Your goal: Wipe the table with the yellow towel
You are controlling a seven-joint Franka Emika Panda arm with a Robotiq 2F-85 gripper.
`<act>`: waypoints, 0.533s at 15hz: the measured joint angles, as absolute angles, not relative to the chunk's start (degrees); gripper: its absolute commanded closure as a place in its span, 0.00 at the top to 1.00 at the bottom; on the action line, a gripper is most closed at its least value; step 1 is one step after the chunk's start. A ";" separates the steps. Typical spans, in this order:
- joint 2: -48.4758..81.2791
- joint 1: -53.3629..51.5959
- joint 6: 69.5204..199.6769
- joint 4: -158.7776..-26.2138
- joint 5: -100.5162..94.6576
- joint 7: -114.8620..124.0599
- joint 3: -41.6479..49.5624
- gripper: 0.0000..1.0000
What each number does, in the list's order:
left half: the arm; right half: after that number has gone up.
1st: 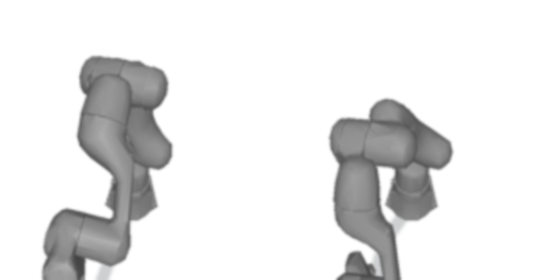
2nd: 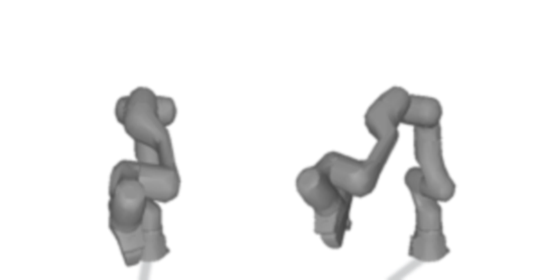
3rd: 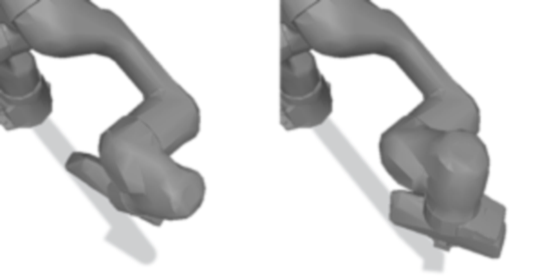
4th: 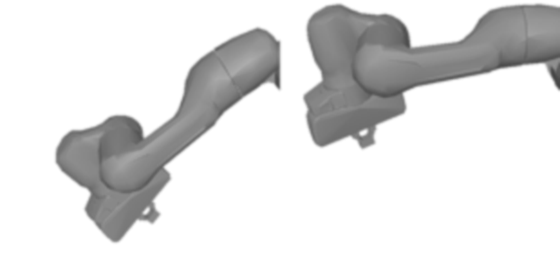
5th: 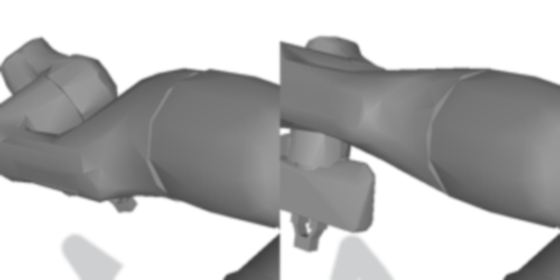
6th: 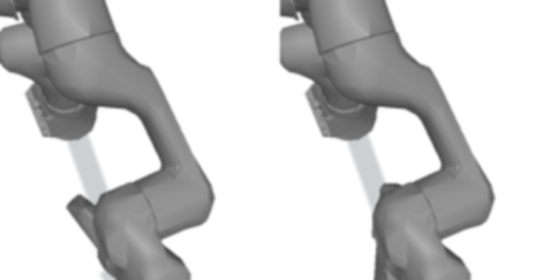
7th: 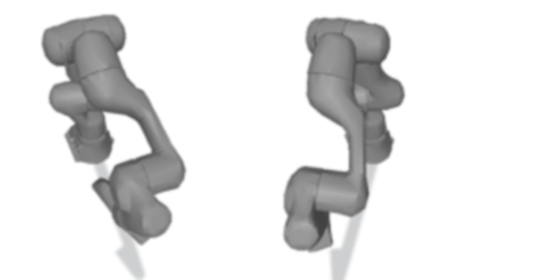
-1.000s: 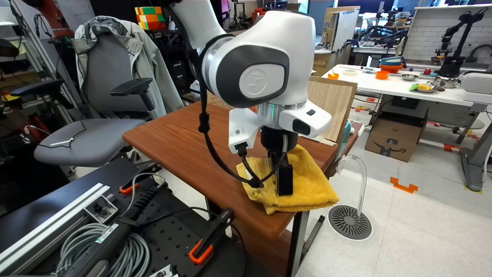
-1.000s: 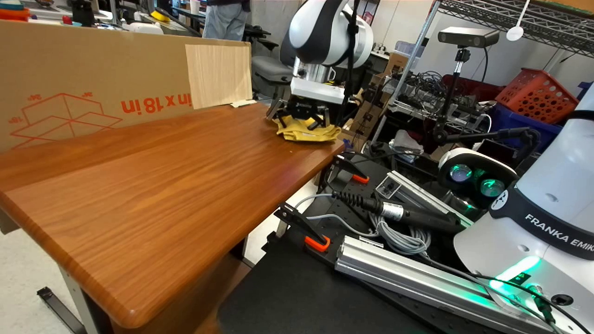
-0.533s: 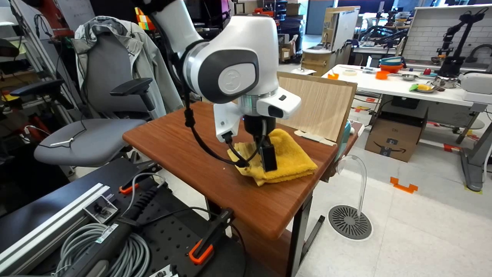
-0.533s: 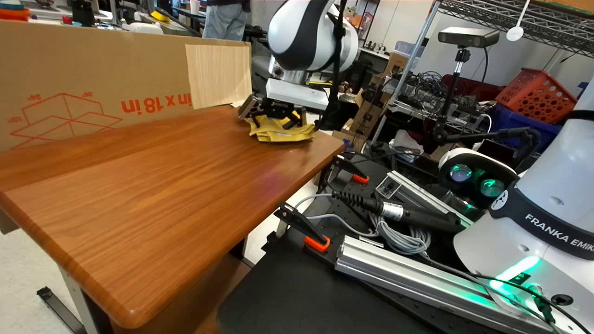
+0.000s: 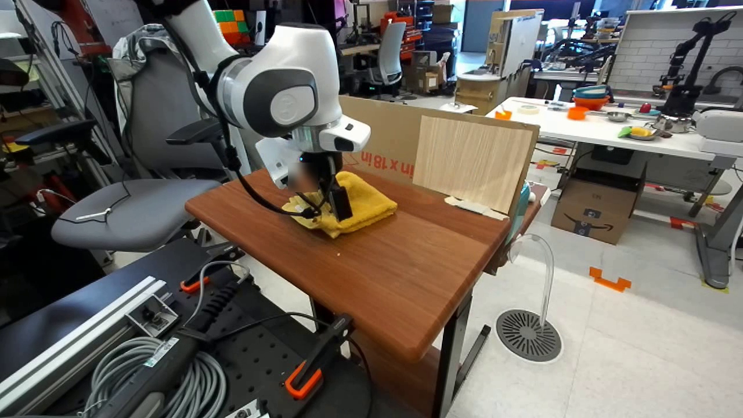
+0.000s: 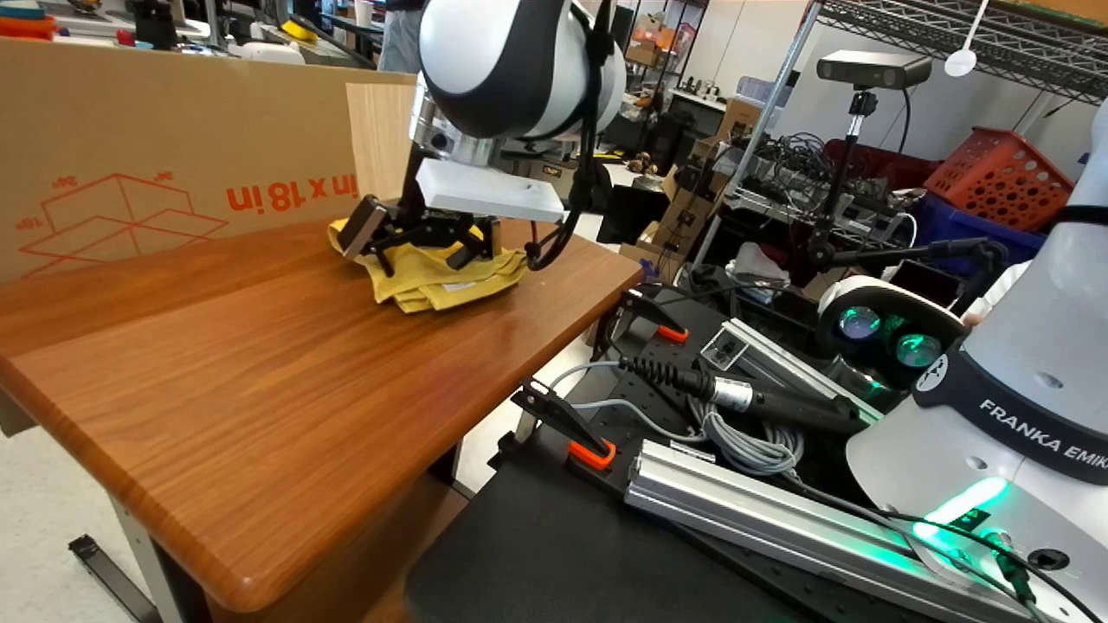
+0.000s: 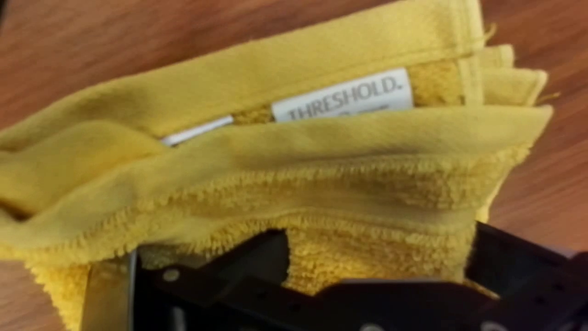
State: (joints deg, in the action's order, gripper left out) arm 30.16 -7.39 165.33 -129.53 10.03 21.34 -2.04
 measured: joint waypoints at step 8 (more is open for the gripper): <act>30.33 -10.34 164.71 -128.90 9.97 21.72 0.08 1.00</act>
State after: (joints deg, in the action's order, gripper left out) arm 30.33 -10.34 164.71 -128.90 9.97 21.72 0.08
